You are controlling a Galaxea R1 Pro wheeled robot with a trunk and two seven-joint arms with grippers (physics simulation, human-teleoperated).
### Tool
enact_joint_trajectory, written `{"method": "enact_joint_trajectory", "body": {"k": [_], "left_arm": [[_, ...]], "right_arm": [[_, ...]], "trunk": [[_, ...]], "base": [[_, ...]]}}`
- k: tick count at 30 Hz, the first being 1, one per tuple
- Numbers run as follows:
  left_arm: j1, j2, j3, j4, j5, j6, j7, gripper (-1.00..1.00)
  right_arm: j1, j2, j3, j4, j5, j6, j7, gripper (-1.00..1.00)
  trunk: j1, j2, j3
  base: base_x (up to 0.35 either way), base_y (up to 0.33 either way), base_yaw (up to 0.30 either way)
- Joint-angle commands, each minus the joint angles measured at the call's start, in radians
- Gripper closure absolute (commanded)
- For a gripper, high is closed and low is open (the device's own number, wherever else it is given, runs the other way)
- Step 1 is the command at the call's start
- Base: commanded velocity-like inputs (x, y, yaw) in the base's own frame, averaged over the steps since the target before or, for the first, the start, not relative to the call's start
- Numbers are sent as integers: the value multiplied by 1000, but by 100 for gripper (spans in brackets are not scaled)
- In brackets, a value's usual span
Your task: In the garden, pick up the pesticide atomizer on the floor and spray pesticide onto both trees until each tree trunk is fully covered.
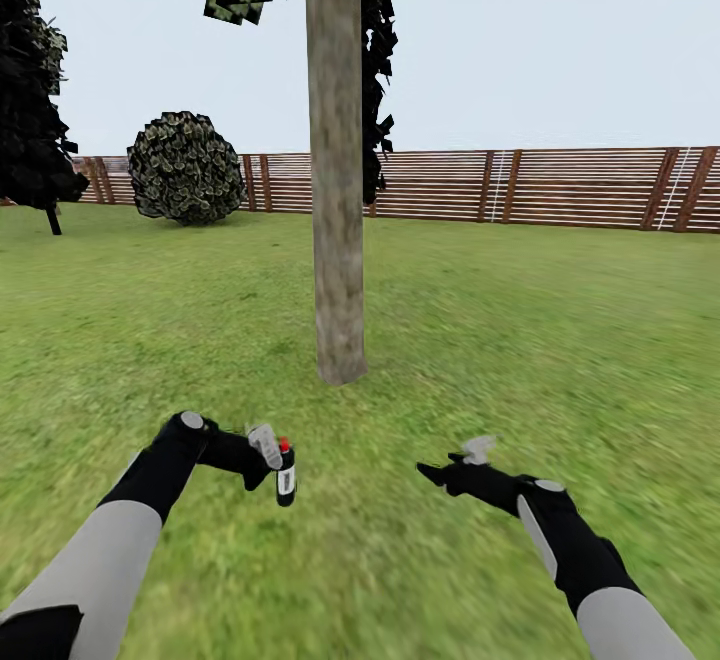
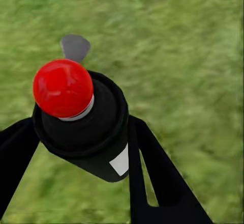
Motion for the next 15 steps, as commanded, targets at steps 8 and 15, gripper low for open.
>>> {"method": "enact_joint_trajectory", "body": {"k": [8,15], "left_arm": [[-2,-50,0,4,-185,11,-69,100],[-3,-126,-1,7,-272,10,-85,100]], "right_arm": [[-1,1,84,-2,13,8,132,100],[-1,2,217,-8,27,8,138,100]], "trunk": [[0,-1,-1],[0,-1,-1]], "base": [[0,0,0],[0,0,0]]}}
